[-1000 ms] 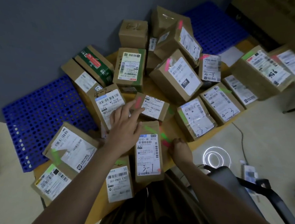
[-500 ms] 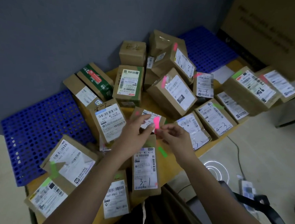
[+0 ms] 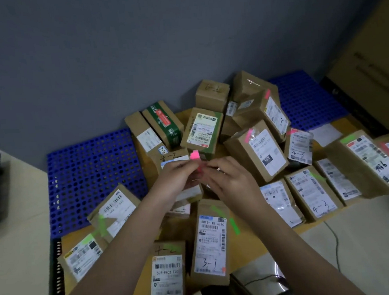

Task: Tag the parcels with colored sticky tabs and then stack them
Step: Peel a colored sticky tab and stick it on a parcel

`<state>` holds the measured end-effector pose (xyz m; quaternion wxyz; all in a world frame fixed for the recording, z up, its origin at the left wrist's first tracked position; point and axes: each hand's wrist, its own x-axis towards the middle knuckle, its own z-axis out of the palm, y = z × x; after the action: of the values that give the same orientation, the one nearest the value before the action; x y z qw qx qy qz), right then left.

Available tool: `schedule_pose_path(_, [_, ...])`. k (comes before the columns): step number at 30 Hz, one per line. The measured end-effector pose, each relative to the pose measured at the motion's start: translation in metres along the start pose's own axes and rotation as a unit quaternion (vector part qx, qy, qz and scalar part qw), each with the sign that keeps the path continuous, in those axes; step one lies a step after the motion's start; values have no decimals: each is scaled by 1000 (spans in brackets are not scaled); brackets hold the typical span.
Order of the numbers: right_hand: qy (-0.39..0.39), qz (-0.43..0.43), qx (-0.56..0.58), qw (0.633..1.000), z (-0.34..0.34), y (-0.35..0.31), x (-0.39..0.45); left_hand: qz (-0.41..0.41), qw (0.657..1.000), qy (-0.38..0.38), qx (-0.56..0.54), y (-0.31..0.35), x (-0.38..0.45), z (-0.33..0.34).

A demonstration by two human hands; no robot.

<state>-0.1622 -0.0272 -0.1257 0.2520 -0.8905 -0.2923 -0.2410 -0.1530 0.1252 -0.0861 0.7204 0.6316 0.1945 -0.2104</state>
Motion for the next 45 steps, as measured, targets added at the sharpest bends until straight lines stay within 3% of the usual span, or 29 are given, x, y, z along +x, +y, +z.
schedule_pose_path(4, [-68, 35, 87, 993, 2, -1, 24, 2, 1000, -8, 16, 1, -2, -19])
schedule_pose_path(7, [-137, 94, 207, 964, -2, -2, 43, 7, 999, -5, 49, -1, -3, -32])
schedule_pose_path(9, [-192, 143, 273, 932, -1, -2, 53, -10, 998, -17, 55, 1, -5, -40])
schedule_pose_path(13, [-300, 271, 386, 829, 6, 4, 68, -41, 997, -47, 44, 5, -7, -48])
schedule_pose_path(17, [-368, 326, 439, 752, 9, 12, 76, -42, 998, -45, 32, 5, -5, -51])
schedule_pose_path(20, [-388, 350, 457, 720, 12, 13, 79, -32, 998, -39, 32, 5, -4, -52])
schedule_pose_path(23, [-414, 361, 441, 710, 15, 15, 79, -16, 998, -25, 58, 4, -3, -53])
schedule_pose_path(27, [-396, 346, 427, 736, 16, 12, 78, 2, 998, -7, 65, 3, -1, -54])
schedule_pose_path(31, [-218, 233, 363, 875, 22, 9, 73, 5, 998, -7, 54, 5, -2, -57])
schedule_pose_path(32, [-195, 212, 351, 891, 24, 10, 72, 4, 998, -12, 60, 5, -1, -57])
schedule_pose_path(40, [-175, 259, 455, 834, 32, 5, 72, 22, 997, 31, 69, 7, 2, -58])
schedule_pose_path(43, [-188, 219, 442, 849, 30, 5, 67, 46, 995, 60, 63, 9, 3, -62])
schedule_pose_path(45, [-200, 132, 381, 893, 26, 6, 67, 44, 997, 51, 50, 11, 4, -65])
